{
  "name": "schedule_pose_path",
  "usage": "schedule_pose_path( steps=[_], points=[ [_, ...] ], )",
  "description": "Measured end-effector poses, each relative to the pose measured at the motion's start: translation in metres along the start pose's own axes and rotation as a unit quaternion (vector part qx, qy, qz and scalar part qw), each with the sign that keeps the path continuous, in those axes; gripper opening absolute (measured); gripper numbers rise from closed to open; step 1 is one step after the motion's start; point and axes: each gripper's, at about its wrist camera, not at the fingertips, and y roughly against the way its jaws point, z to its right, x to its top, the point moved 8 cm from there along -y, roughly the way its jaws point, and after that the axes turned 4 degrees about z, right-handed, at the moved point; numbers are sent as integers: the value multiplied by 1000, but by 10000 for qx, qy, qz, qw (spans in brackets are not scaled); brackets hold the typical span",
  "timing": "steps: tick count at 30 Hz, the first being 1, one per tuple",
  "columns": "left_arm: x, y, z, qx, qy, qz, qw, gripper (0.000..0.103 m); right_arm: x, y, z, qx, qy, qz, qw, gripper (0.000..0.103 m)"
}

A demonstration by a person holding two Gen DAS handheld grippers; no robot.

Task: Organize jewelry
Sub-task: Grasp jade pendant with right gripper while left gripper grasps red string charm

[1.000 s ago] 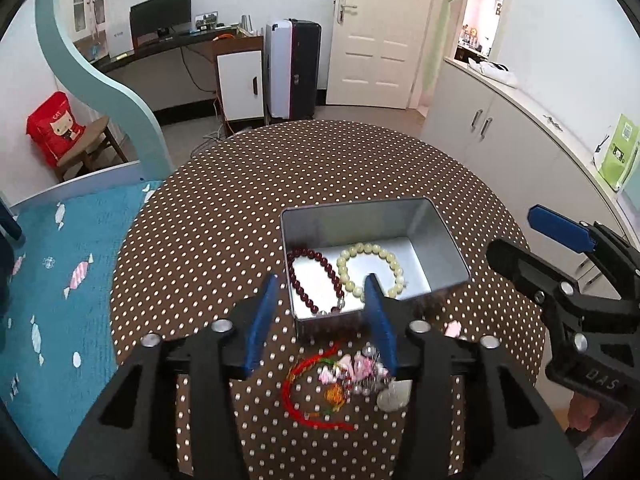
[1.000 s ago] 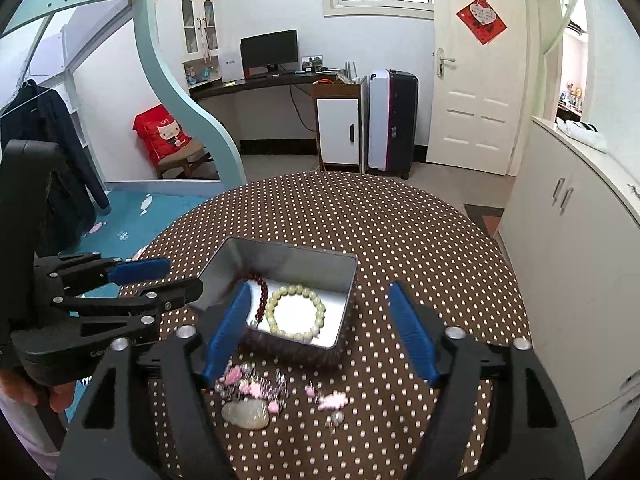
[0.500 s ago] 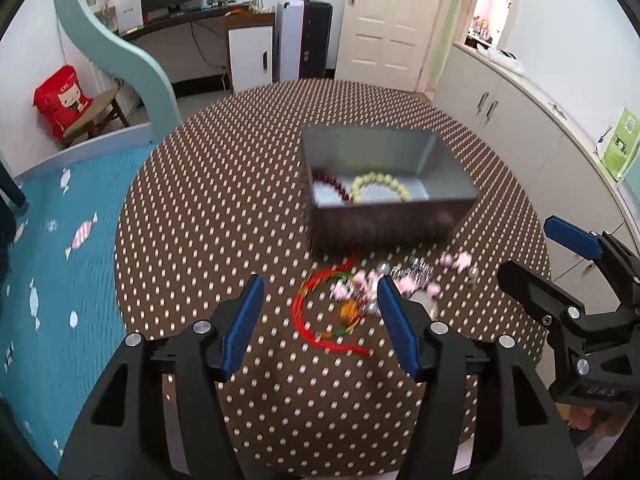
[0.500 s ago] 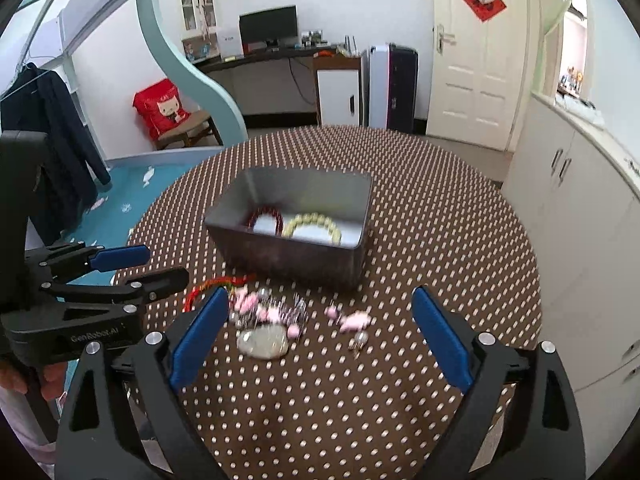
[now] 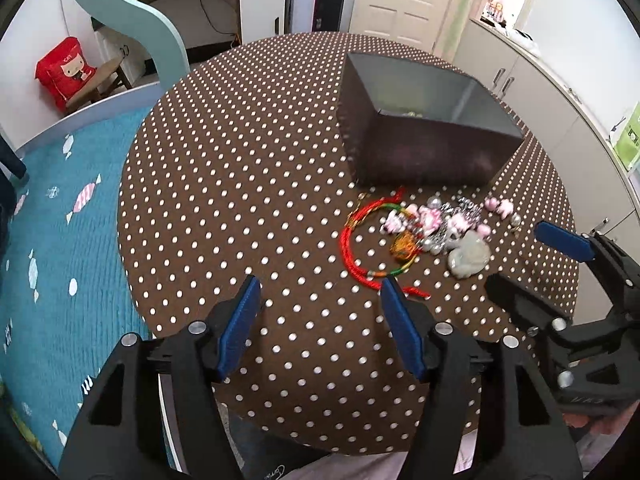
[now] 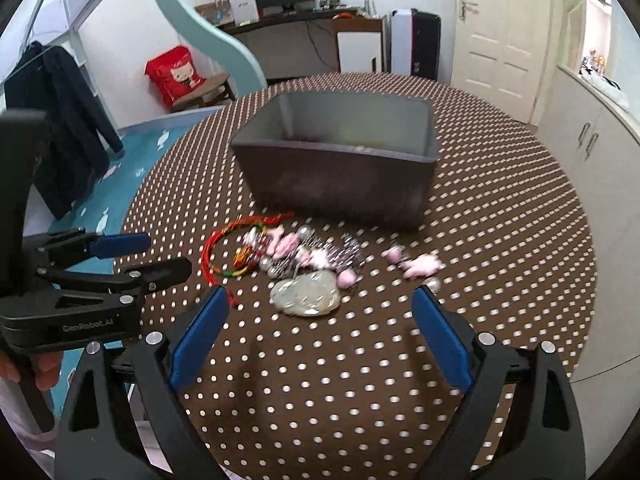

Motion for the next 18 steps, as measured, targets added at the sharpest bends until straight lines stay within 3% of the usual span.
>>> schedule_pose_path(
  steps=[7, 10, 14, 18],
  points=[
    [-13, -6, -13, 42, 78, -117, 9999, 66, -8, -23, -4, -184, 69, -247, 9995, 69],
    [-13, -6, -15, -4, 121, -110, 9999, 66, -6, -25, -6, -335, 291, -156, 9989, 54],
    [-9, -4, -11, -103, 122, -60, 9999, 66, -6, -27, -5, -356, 395, -124, 9985, 43],
    [-1, -4, -4, -115, 74, 1, 9999, 66, -5, -26, -1, -227, 292, -111, 9993, 42]
  ],
)
